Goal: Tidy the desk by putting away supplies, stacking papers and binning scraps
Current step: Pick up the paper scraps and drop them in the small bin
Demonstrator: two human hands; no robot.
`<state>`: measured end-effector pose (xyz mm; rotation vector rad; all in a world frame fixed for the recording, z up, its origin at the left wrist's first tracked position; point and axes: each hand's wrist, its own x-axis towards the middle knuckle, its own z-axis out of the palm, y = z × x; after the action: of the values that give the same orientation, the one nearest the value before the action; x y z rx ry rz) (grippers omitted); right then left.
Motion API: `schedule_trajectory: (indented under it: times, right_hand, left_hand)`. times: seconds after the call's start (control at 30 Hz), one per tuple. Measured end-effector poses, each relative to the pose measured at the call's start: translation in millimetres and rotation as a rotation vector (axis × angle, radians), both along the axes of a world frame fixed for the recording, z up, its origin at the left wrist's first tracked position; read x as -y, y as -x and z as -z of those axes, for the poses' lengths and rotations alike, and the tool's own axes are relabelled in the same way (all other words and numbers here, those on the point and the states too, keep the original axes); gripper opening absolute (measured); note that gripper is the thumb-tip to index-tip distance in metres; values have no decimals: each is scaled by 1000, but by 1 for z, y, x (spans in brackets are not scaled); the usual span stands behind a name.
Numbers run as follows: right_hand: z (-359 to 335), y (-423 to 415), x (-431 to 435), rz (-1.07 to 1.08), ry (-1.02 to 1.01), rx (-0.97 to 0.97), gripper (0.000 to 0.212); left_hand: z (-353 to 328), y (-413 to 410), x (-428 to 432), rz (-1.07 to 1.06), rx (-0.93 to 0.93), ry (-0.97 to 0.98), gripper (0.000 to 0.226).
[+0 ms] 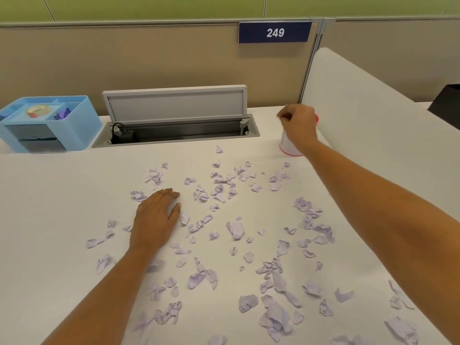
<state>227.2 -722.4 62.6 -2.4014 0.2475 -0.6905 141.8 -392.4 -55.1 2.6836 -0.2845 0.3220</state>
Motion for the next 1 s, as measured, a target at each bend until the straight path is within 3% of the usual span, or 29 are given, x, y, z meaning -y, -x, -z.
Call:
schedule_trajectory:
  times: [0.13,0.23,0.4,0.57,0.83,1.0]
  right_hand:
    - [33,20,-22,-91,159,-285,24]
    - [57,33,-21,-63,240,-586,35]
    - [72,53,-15,-139,310,-727,45]
    - [79,71,-23,-231,330,-636,54]
    - [94,88,-23,-201,485,-454,35]
    - [88,86,-18,-161,435,-437,30]
  left_hand:
    - [-1,1,0,4,6,1,32]
    - [-2,1,1,-2,-11,0,33]
    - [-3,1,0,-1,-14,-7,34]
    - [-4,1,1,-1,-21,-4,34]
    - [-5,3,1,-1,-25,-7,34]
    - [-5,2,2,-5,-29,2,34]
